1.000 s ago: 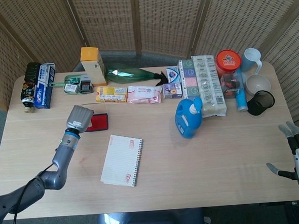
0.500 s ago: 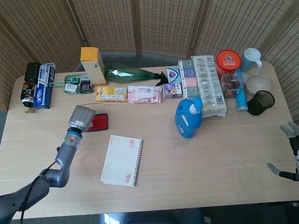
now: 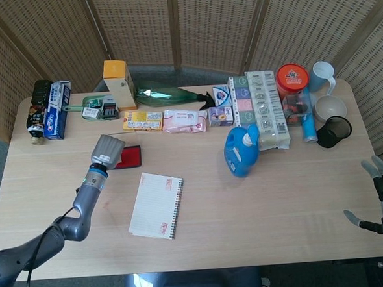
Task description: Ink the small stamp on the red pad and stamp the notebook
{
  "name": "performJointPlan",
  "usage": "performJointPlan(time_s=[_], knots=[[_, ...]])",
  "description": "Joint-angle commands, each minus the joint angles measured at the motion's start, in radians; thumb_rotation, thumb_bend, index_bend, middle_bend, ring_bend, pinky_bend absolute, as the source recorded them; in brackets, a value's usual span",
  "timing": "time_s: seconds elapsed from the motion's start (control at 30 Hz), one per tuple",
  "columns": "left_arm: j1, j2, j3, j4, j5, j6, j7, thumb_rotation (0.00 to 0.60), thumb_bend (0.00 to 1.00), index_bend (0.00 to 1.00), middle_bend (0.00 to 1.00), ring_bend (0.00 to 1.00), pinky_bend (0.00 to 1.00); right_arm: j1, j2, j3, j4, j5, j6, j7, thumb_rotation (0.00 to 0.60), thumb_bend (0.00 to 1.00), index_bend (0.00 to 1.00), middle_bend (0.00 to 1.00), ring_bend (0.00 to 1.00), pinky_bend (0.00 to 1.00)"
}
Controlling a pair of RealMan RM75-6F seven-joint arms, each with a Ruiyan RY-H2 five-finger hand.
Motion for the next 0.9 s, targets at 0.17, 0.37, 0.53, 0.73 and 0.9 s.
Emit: performJointPlan(time_s=[0.17, 0.37, 0.53, 0.73, 0.9], knots=[[0.019, 0.085, 0.0, -0.13, 0.018, 0.058, 0.023, 0.6, 0.35, 0.63, 1.0, 1.0, 1.0, -0.001, 0.002, -0.002, -0.003, -0.005, 0.0, 0.002, 0.57, 0.0, 0.06, 0.0, 0.0, 0.0], [0.049, 0.237, 0.017, -0.386, 0.07, 0.133, 0.052, 0.6, 0.35, 0.63, 1.0, 1.0, 1.0, -0.001, 0.003, -0.006, -0.007, -0.017, 0.002, 0.002, 0.572, 0.0, 0.06, 0.0, 0.0, 0.0], [0.062, 0.301, 0.05, -0.538, 0.111, 0.153, 0.071, 0.6, 0.35, 0.63, 1.0, 1.0, 1.0, -0.001, 0.004, -0.007, -0.008, -0.019, 0.0, 0.006, 0.569, 0.0, 0.06, 0.0, 0.0, 0.0], [0.064, 0.307, 0.08, -0.601, 0.13, 0.155, 0.104, 0.6, 0.36, 0.63, 1.0, 1.0, 1.0, -0.003, 0.006, -0.008, -0.008, -0.02, 0.002, 0.01, 0.572, 0.0, 0.06, 0.0, 0.0, 0.0], [0.061, 0.287, 0.105, -0.613, 0.129, 0.145, 0.142, 0.6, 0.35, 0.63, 1.0, 1.0, 1.0, -0.004, 0.01, -0.007, -0.009, -0.017, 0.001, 0.017, 0.571, 0.0, 0.06, 0.0, 0.0, 0.0]])
